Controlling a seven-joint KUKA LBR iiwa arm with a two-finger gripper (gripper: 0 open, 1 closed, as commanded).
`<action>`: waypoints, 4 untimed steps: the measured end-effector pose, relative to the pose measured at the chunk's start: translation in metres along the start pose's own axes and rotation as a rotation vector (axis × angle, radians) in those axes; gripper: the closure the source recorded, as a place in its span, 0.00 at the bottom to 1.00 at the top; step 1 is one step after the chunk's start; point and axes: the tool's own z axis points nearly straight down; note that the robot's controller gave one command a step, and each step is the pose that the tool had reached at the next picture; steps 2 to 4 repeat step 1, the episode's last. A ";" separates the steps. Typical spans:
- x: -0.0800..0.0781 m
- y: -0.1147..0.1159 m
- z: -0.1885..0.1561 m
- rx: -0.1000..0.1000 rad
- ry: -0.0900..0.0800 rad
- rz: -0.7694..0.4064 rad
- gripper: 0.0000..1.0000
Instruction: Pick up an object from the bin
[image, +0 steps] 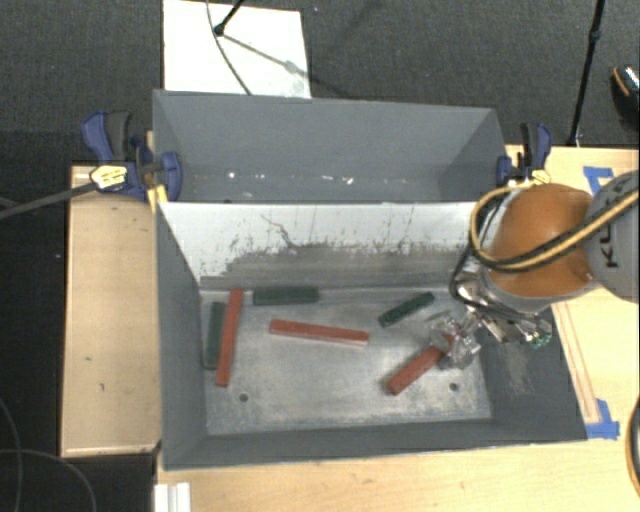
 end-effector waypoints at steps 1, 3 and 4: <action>0.033 0.058 -0.162 0.006 -0.005 -0.074 1.00; 0.033 0.058 -0.162 0.006 -0.005 -0.074 1.00; 0.033 0.058 -0.162 0.006 -0.005 -0.074 1.00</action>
Offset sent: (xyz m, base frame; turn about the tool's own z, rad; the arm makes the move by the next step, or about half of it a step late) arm -0.0598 0.0308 0.1576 -0.0757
